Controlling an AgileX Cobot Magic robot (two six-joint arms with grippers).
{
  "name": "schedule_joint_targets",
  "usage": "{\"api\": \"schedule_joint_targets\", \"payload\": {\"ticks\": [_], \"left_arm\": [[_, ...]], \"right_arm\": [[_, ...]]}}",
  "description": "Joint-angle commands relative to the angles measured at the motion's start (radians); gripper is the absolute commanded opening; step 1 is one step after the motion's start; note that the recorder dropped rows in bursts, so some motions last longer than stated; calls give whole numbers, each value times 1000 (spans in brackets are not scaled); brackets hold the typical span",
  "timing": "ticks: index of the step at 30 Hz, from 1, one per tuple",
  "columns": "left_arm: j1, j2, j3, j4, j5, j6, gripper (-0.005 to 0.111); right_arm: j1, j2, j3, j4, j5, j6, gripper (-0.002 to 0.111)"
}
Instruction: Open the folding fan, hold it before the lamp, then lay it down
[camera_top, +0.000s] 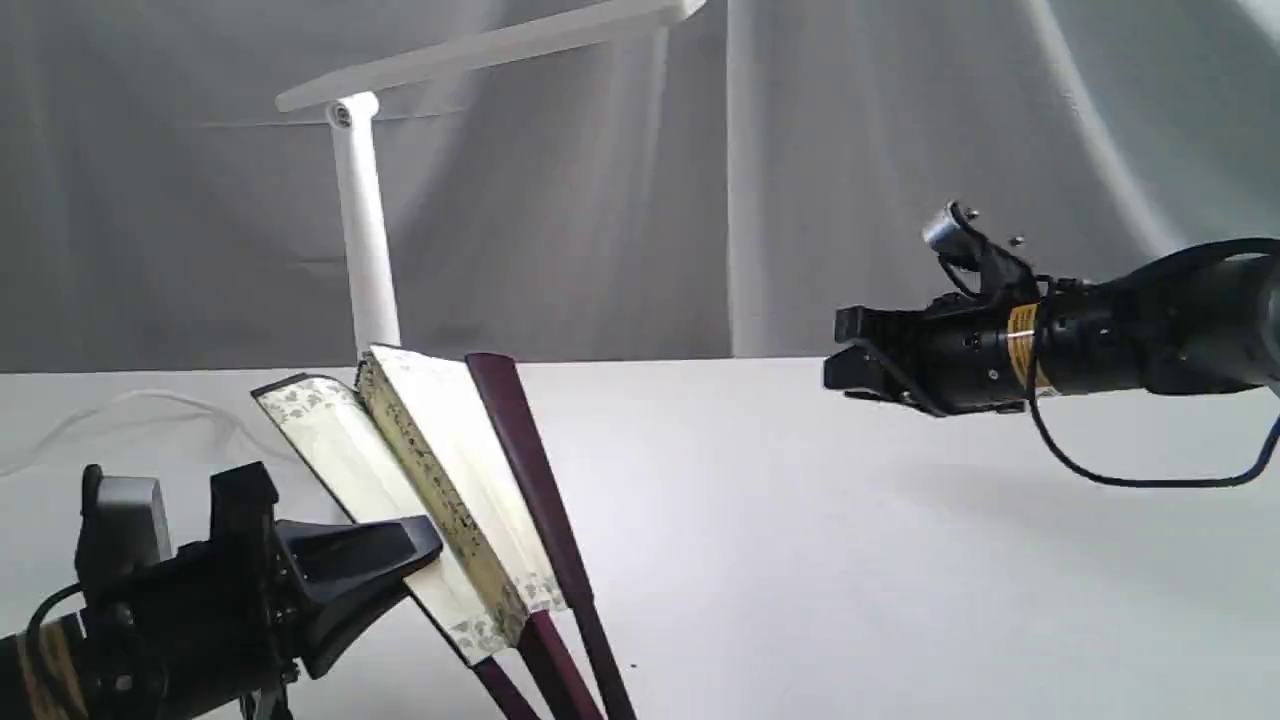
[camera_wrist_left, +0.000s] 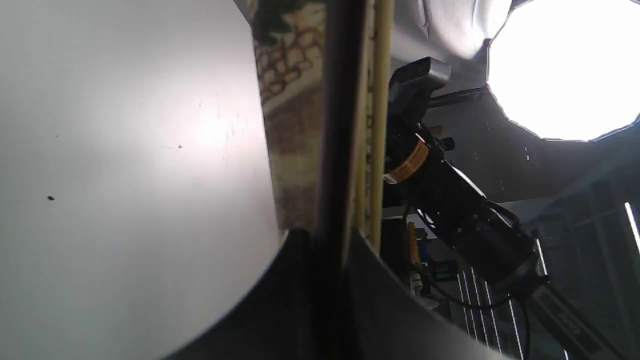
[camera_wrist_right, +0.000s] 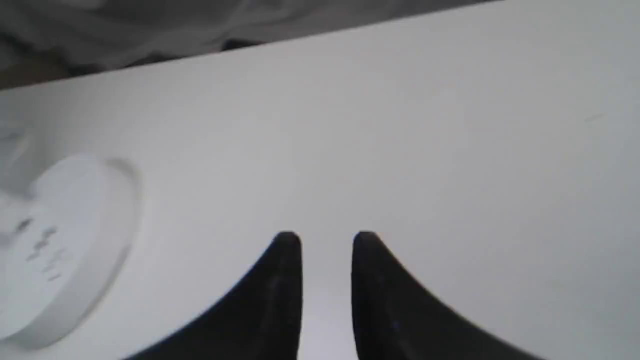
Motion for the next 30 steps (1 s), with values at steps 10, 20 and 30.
{"api": "schedule_joint_targets", "payload": {"ticks": [10, 20, 30], "left_arm": [[-6, -5, -5, -7, -20, -6, 0], [-6, -5, -5, -6, -20, -2, 0], [-6, -5, -5, -8, -20, 0, 0]], "right_arm": [[-177, -31, -4, 3, -128, 73, 0], [-212, -35, -4, 3, -446, -71, 0], [-210, -52, -2, 3, 521, -497, 0]]}}
